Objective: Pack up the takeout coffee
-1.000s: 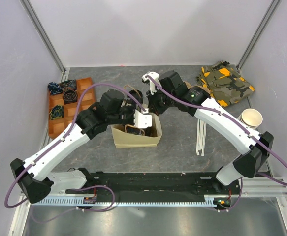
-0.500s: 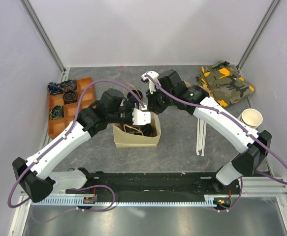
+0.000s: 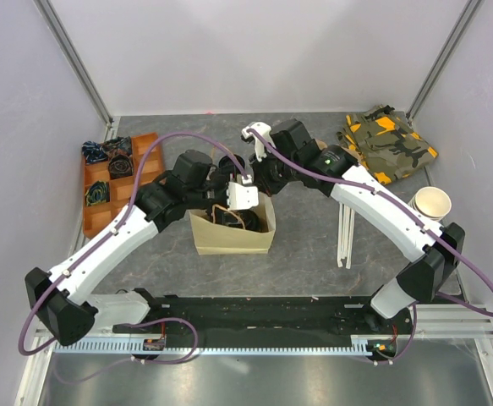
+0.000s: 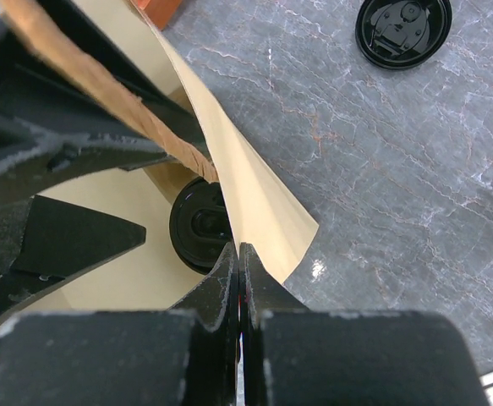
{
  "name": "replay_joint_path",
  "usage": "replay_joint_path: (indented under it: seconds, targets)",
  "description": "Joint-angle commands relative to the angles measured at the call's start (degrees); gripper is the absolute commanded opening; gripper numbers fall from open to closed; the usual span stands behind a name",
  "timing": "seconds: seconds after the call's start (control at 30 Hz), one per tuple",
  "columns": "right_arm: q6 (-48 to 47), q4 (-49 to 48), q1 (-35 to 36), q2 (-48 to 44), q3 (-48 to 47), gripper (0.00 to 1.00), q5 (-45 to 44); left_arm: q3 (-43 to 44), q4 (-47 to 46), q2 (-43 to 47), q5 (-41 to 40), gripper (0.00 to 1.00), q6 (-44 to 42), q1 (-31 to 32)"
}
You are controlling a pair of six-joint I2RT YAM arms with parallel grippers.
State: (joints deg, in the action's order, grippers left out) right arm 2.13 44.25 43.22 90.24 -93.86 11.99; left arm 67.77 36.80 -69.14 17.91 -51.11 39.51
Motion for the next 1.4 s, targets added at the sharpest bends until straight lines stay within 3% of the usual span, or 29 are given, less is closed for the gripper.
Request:
replay_joint_path:
  seconds: [0.0, 0.2, 0.33, 0.63, 1.0, 1.37]
  targets:
    - [-0.9, 0.2, -0.2, 1.1, -2.1, 0.00, 0.1, 4.6, -1.0, -1.4, 0.3, 0.87, 5.1, -0.8]
    - [-0.9, 0.0, -0.2, 1.5, -2.3, 0.00, 0.1, 5.6, -0.4, -2.1, 1.2, 0.75, 6.3, -2.0]
    - [-1.1, 0.0, -0.2, 1.9, -2.6, 0.00, 0.1, 6.8, -0.5, -1.0, 4.7, 0.57, 7.3, -2.9]
    - [-1.7, 0.0, -0.3, 2.8, -3.7, 0.00, -0.3, 8.9, 0.2, -0.1, 6.5, 0.43, 11.6, -3.1]
    - [-1.7, -0.1, -0.4, 3.7, -5.0, 0.00, -2.0, 12.3, 0.7, 1.2, 6.8, 0.40, 16.7, -4.2]
    - [-3.4, -0.2, -0.3, 4.9, -6.9, 0.14, -1.7, 16.6, 1.1, 2.5, 3.2, 0.44, 21.6, -5.6]
